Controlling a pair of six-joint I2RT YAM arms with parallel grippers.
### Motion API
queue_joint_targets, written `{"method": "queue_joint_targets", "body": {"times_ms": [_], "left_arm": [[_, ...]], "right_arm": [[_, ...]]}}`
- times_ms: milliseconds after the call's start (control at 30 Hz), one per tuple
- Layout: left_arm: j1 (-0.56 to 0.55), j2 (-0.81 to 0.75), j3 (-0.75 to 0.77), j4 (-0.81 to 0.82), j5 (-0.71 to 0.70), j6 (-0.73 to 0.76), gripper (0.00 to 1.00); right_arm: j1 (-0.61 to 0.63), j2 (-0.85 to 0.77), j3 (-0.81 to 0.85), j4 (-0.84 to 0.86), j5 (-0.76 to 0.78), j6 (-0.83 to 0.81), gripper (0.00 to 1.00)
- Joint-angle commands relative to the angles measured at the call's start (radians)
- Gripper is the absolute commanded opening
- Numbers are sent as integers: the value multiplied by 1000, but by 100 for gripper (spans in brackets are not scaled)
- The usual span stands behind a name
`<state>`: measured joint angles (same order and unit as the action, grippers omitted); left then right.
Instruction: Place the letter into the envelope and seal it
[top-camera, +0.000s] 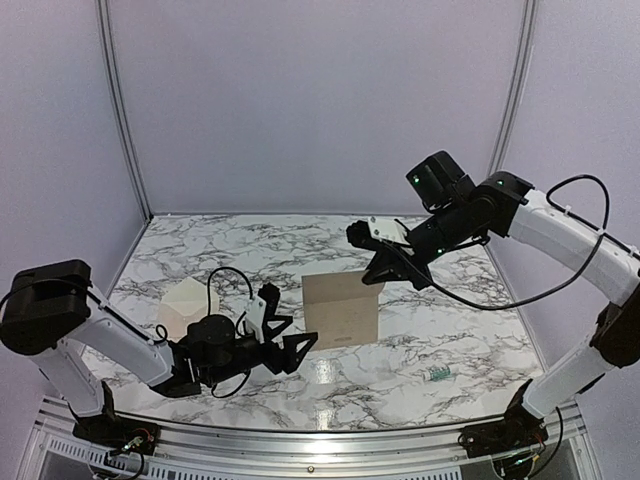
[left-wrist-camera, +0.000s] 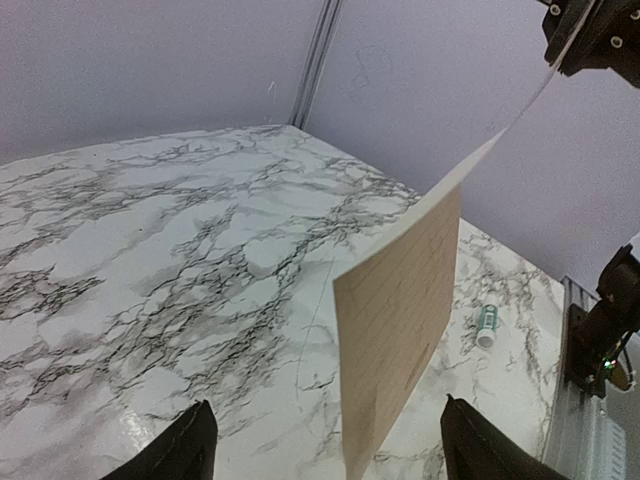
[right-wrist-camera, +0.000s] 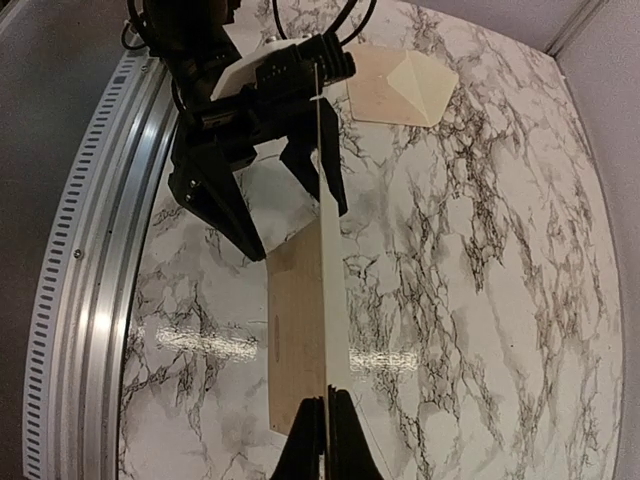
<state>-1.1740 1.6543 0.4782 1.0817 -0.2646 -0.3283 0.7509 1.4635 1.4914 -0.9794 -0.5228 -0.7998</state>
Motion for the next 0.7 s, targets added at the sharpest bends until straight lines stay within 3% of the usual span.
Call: {"method": "queue_joint_targets", "body": {"times_ms": [0, 200, 433, 567, 600, 667], "left_arm": [[11, 86, 8, 326, 118, 34, 75], [45, 161, 51, 400, 201, -23, 45], [98, 228, 21, 552, 232, -138, 2], [111, 247, -2, 629, 252, -165, 0], [111, 245, -5, 629, 252, -166, 0], [112, 237, -15, 631, 235, -171, 0]], "right_arm": [[-2, -35, 37, -1, -41, 28, 0], [-4, -55, 14, 3, -46, 30, 0], [-6, -89, -29, 35, -46, 21, 0], [-8, -94, -74, 62, -36, 22, 0], [-8, -94, -89, 65, -36, 19, 6], [-5, -93, -120, 55, -37, 1, 27]]}}
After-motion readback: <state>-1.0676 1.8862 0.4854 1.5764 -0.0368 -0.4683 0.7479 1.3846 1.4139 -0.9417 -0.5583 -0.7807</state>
